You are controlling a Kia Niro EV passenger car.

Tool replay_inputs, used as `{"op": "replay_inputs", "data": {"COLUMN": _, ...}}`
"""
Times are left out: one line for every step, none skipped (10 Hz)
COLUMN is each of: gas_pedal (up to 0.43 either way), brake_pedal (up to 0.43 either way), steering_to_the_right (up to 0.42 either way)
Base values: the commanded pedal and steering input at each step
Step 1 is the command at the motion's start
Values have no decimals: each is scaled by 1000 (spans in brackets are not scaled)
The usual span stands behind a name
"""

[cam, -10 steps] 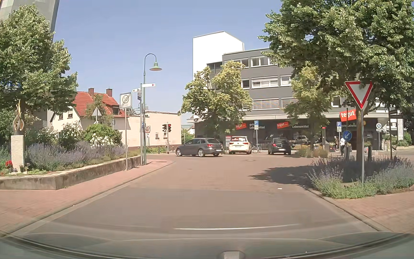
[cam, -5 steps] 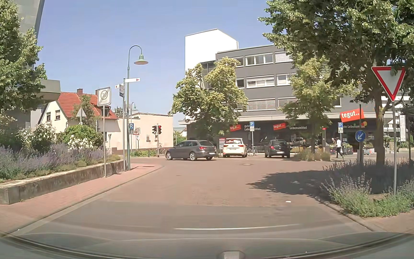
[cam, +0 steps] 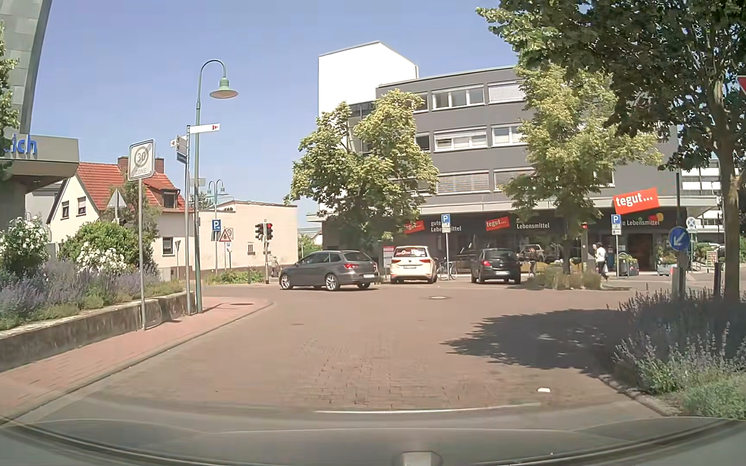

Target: Follow the waypoints while adhering to traffic rules and regulations

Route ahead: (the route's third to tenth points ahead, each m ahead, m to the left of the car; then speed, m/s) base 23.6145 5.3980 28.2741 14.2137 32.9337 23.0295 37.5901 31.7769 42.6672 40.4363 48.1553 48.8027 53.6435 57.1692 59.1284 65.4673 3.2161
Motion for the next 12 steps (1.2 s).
{"op": "replay_inputs", "data": {"gas_pedal": 0, "brake_pedal": 171, "steering_to_the_right": 75}}
{"op": "replay_inputs", "data": {"gas_pedal": 0, "brake_pedal": 171, "steering_to_the_right": 81}}
{"op": "replay_inputs", "data": {"gas_pedal": 0, "brake_pedal": 165, "steering_to_the_right": 86}}
{"op": "replay_inputs", "data": {"gas_pedal": 0, "brake_pedal": 171, "steering_to_the_right": 91}}
{"op": "replay_inputs", "data": {"gas_pedal": 0, "brake_pedal": 165, "steering_to_the_right": 97}}
{"op": "replay_inputs", "data": {"gas_pedal": 0, "brake_pedal": 165, "steering_to_the_right": 101}}
{"op": "replay_inputs", "data": {"gas_pedal": 0, "brake_pedal": 159, "steering_to_the_right": 108}}
{"op": "replay_inputs", "data": {"gas_pedal": 0, "brake_pedal": 152, "steering_to_the_right": 118}}
{"op": "replay_inputs", "data": {"gas_pedal": 0, "brake_pedal": 146, "steering_to_the_right": 124}}
{"op": "replay_inputs", "data": {"gas_pedal": 0, "brake_pedal": 134, "steering_to_the_right": 131}}
{"op": "replay_inputs", "data": {"gas_pedal": 0, "brake_pedal": 128, "steering_to_the_right": 132}}
{"op": "replay_inputs", "data": {"gas_pedal": 0, "brake_pedal": 116, "steering_to_the_right": 131}}
